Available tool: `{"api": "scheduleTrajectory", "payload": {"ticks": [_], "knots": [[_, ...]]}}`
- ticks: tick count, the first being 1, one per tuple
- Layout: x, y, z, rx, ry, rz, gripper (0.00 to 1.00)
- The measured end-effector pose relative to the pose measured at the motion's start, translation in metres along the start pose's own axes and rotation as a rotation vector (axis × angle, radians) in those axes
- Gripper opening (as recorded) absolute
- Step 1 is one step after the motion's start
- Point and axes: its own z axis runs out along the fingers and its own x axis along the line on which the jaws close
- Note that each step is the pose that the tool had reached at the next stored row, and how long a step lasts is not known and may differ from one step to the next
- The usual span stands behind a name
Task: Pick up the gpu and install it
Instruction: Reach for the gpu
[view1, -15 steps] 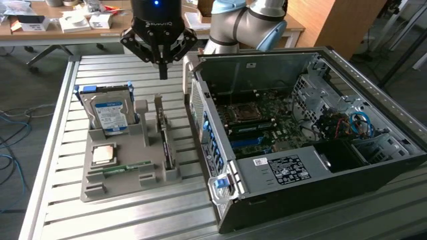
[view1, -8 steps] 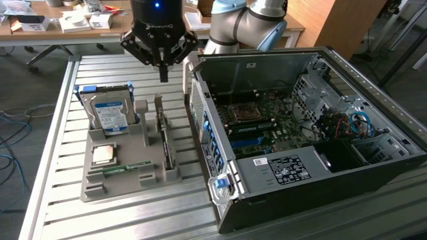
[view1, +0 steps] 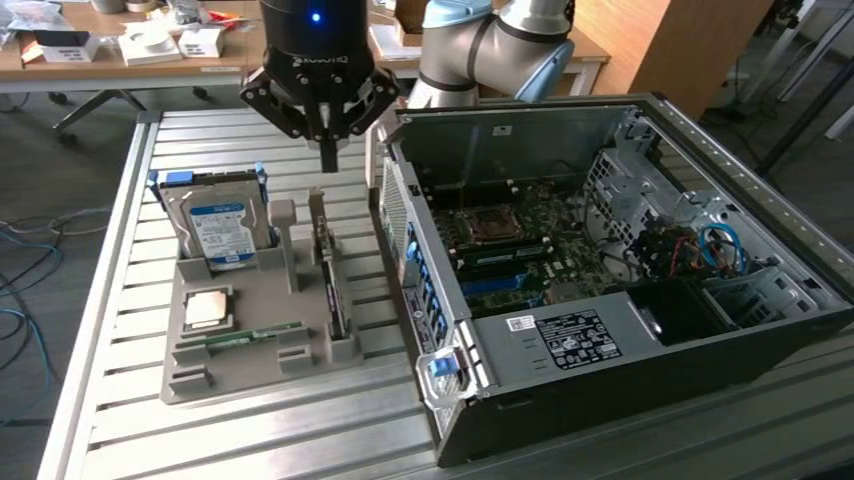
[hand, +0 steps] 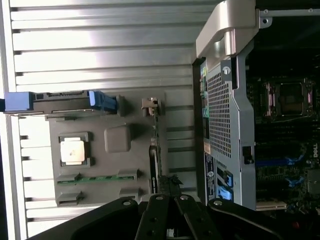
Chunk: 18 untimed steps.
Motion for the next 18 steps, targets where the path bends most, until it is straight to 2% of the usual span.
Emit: {"api": "scheduleTrajectory", "payload": {"ticks": [4, 11, 18], "knots": [[0.000, -0.0060, -0.0002, 0.0002, -0.0002, 0.000, 0.11], [0.010, -0.0112, -0.0003, 0.0005, -0.0001, 0.000, 0.11], [0.013, -0.0196, -0.0004, 0.0011, -0.0002, 0.000, 0.11]]}}
